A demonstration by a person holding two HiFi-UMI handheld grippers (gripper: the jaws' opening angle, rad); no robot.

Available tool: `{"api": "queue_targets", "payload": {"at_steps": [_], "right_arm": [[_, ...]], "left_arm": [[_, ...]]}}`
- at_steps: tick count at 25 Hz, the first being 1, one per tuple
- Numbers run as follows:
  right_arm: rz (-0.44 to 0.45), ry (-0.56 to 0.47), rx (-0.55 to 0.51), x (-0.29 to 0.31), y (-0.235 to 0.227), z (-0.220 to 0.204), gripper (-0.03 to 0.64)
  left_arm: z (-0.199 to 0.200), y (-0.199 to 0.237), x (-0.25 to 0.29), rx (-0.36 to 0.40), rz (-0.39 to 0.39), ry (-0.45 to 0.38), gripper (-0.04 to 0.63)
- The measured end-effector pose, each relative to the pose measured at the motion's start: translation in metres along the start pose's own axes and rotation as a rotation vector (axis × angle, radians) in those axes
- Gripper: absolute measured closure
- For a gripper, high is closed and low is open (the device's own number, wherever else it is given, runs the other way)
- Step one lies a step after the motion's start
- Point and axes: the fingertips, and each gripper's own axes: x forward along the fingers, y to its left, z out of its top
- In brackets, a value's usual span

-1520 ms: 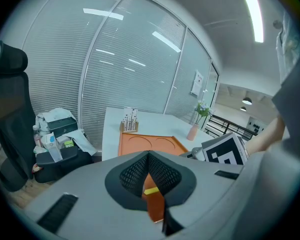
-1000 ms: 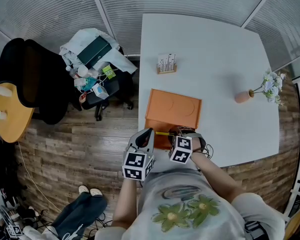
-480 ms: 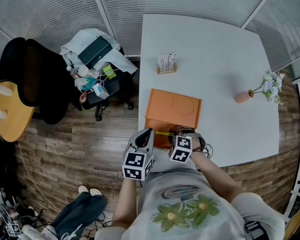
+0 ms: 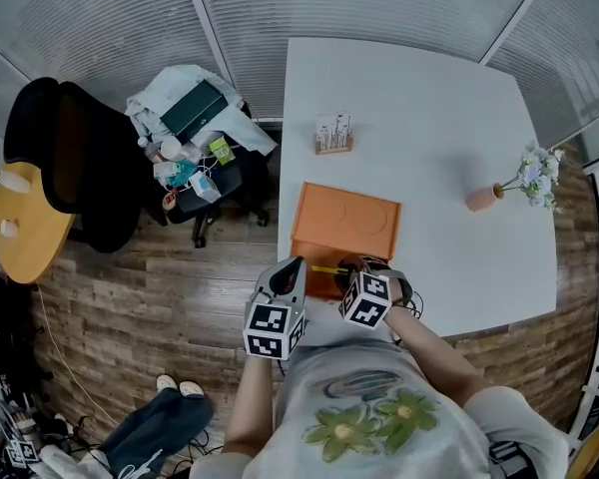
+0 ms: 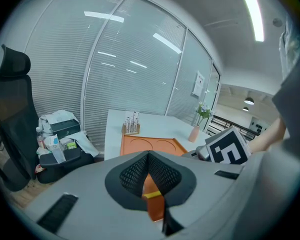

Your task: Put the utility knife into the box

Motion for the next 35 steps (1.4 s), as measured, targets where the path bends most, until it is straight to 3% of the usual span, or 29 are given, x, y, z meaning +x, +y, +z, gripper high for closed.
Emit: {"api": "queue_targets", "payload": {"at_steps": [10, 19, 35], "right_arm": [[-0.071, -0.302, 0.207, -0.065, -0.021, 0.046, 0.525], [-0.166, -0.556, 0.295, -0.123, -0.029, 0.080, 0.611], [-0.207, -0.711, 0.325, -0.171, -0.017, 0.095, 0.614]], "left_arm": [[0.015, -0.001, -0.015, 0.025, 0.019, -0.035, 0.595], [0.027, -0.011, -0.028, 0.050, 0.014, -0.064, 0.595], [0.039, -0.026, -0.049, 0.062, 0.000, -0.119, 0.595]]}}
